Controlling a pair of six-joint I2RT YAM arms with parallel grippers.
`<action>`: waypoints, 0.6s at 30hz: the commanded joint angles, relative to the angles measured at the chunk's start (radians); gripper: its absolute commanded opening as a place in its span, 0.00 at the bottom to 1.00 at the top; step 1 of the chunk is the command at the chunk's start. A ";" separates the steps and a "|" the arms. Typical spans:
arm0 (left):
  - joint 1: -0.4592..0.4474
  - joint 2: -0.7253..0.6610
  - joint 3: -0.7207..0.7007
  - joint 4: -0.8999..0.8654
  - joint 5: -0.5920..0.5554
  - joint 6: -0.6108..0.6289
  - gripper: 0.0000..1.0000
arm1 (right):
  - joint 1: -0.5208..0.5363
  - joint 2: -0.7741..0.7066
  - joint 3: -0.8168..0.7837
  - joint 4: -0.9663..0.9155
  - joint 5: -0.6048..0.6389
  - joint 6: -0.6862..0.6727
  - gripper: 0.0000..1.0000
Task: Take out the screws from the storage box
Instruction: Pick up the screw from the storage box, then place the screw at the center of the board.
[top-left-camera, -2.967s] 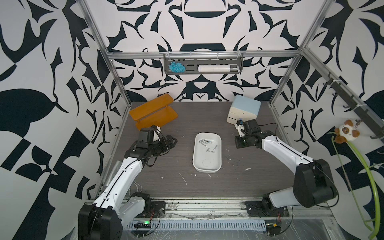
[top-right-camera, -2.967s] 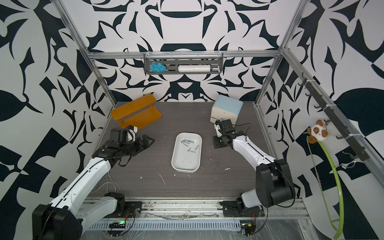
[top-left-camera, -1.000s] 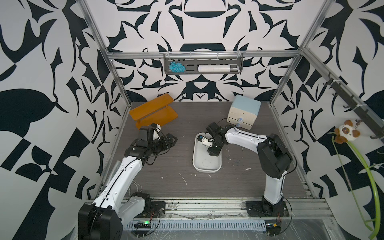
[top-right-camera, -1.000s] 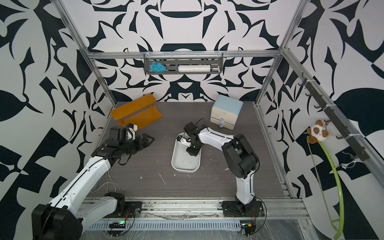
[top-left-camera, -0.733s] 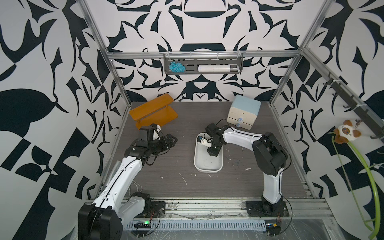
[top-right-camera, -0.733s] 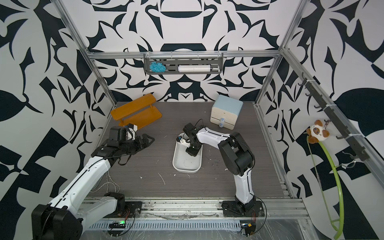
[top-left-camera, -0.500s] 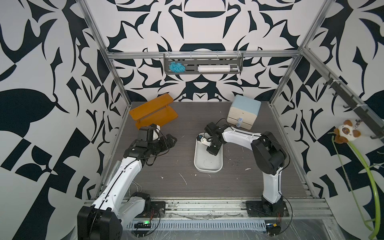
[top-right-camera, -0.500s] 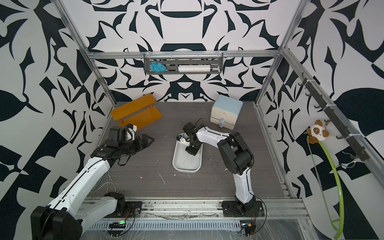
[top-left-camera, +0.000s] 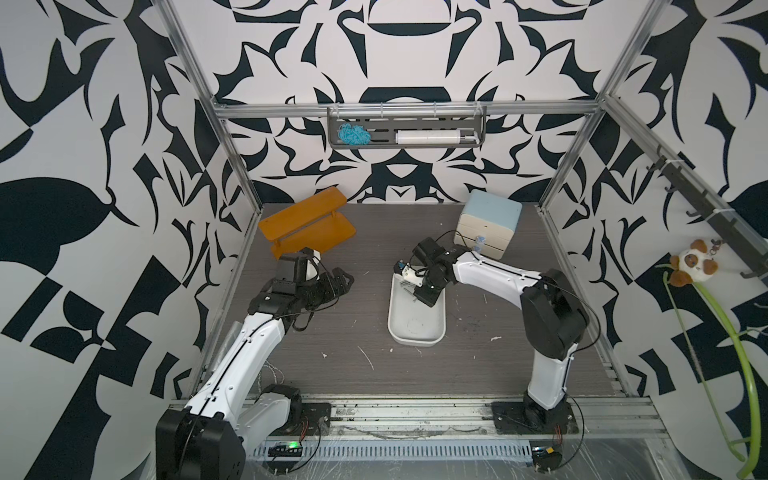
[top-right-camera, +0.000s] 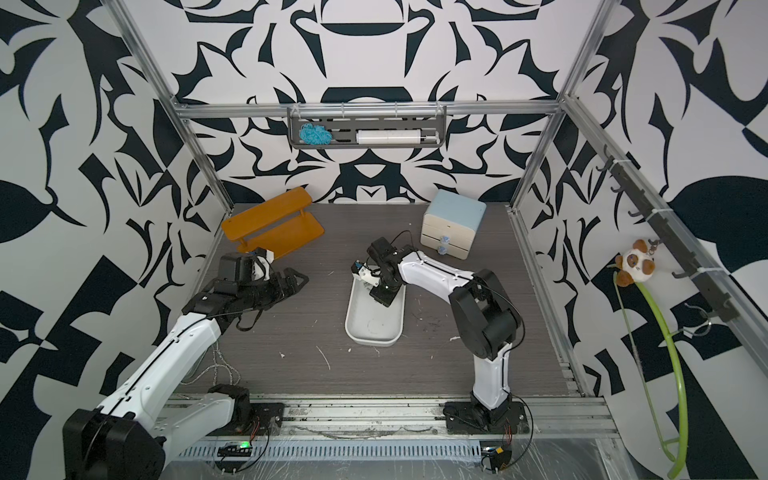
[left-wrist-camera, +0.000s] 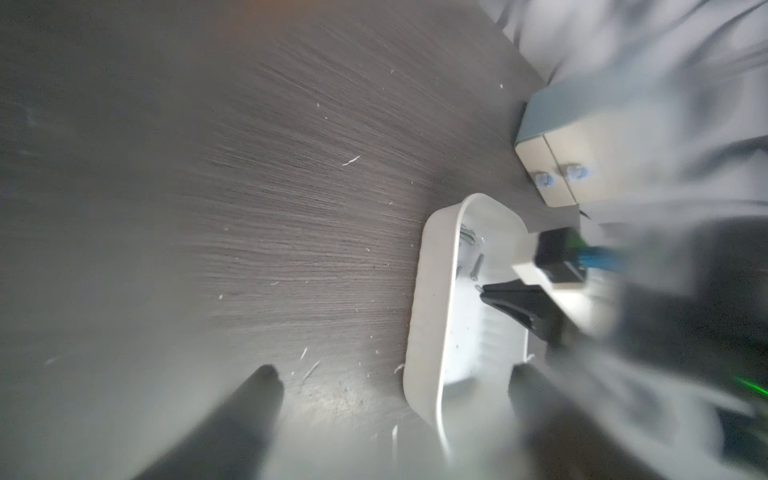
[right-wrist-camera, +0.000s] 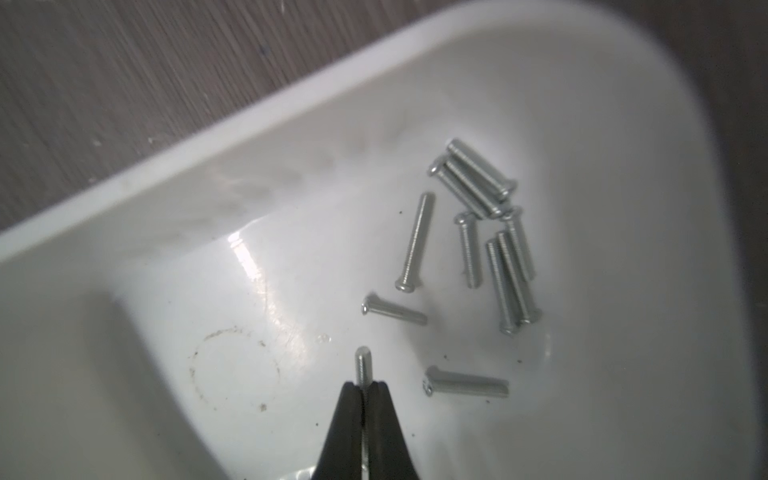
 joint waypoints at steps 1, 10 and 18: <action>0.006 0.017 0.011 0.022 0.014 -0.005 0.93 | -0.024 -0.110 0.026 -0.003 -0.010 0.028 0.00; 0.005 0.040 0.013 0.037 0.023 -0.001 0.93 | -0.304 -0.312 -0.198 0.132 -0.074 0.206 0.00; 0.006 0.068 0.026 0.043 0.035 0.004 0.93 | -0.369 -0.306 -0.361 0.239 0.048 0.338 0.00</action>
